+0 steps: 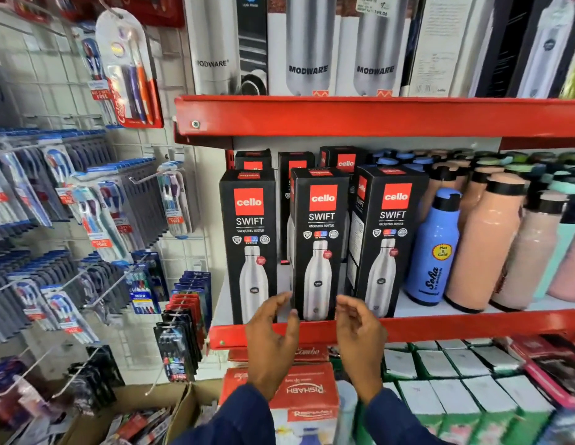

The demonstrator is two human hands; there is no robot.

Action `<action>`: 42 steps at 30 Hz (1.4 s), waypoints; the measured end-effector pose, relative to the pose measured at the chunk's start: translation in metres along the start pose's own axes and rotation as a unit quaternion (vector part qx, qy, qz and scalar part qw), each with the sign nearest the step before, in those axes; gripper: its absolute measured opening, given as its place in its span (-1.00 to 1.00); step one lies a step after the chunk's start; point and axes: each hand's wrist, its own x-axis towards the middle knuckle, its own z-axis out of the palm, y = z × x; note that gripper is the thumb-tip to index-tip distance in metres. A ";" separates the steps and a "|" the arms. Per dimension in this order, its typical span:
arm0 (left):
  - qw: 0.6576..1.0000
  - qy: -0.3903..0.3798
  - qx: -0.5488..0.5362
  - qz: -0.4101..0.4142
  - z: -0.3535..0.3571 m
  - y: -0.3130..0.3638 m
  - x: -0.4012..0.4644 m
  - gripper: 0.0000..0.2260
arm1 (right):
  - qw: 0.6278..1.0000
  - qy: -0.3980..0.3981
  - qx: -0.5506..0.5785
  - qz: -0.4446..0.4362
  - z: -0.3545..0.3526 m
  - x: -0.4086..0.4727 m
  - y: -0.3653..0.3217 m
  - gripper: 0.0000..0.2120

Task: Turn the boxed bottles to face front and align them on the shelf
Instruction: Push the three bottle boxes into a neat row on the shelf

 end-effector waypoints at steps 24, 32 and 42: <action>0.982 -0.024 0.160 -0.098 0.042 -0.001 0.004 -0.64 | 0.967 -0.243 -0.073 0.034 -0.018 0.038 0.027 -0.60; 0.983 -0.001 0.155 -0.093 0.039 -0.005 0.008 -0.71 | 0.967 -0.240 -0.055 0.057 -0.018 0.037 0.025 -0.63; 0.983 0.001 0.156 -0.094 0.030 -0.007 0.005 -0.75 | 0.971 -0.223 -0.068 0.057 -0.018 0.036 0.019 -0.70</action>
